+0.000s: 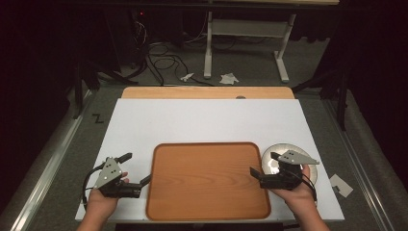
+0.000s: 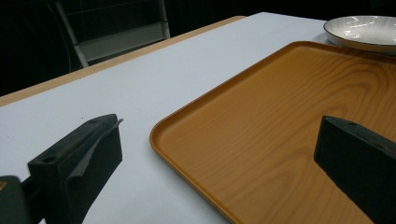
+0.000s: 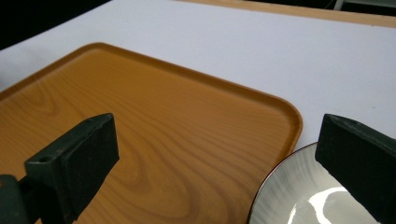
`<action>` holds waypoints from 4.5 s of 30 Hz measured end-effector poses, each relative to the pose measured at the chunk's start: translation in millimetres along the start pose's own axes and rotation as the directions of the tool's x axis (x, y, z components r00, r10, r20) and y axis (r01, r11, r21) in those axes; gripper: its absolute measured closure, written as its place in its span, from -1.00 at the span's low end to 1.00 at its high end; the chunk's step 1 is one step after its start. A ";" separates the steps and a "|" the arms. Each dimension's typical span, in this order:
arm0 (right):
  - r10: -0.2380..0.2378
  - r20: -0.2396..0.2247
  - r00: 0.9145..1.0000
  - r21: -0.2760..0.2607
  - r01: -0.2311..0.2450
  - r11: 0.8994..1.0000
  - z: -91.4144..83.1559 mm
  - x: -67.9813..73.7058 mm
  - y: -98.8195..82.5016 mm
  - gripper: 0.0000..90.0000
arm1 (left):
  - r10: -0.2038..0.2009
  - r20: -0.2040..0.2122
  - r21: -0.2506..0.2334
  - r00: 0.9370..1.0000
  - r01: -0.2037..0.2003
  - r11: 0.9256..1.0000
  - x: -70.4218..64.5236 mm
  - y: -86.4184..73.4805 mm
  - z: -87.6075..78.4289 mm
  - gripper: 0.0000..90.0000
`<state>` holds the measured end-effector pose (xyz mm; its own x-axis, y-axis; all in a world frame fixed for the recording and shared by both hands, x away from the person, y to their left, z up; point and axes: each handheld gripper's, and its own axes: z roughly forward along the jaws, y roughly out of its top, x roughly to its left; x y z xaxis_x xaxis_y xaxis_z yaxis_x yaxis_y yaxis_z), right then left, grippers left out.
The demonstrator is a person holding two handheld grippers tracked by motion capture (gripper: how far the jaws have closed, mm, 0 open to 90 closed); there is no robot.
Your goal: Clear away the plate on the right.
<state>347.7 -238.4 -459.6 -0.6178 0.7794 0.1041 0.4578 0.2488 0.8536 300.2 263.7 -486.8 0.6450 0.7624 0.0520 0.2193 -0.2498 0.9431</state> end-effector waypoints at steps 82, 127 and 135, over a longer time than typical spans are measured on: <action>0.189 0.180 0.965 -0.065 -0.180 0.982 -53.3 -67.4 -29.3 -1.00 | -0.018 -0.032 0.005 0.999 0.018 1.000 5.9 9.9 18.7 -0.87; 0.541 0.168 0.824 -0.043 -0.542 0.839 -78.9 -112.2 -73.7 -0.73 | -0.002 0.015 -0.009 1.000 0.002 1.000 1.2 14.3 31.5 -0.84; 0.616 0.156 0.772 -0.028 -0.620 0.784 -78.7 -116.9 -80.2 -0.56 | -0.003 0.017 -0.010 1.000 0.003 1.000 1.3 14.3 31.6 -0.84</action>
<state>332.9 -394.7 -500.1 -0.0954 0.8451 0.5261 0.7241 -0.3037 0.6192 327.3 242.3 -483.6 0.6565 0.7531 0.0439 0.2141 -0.2417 0.9464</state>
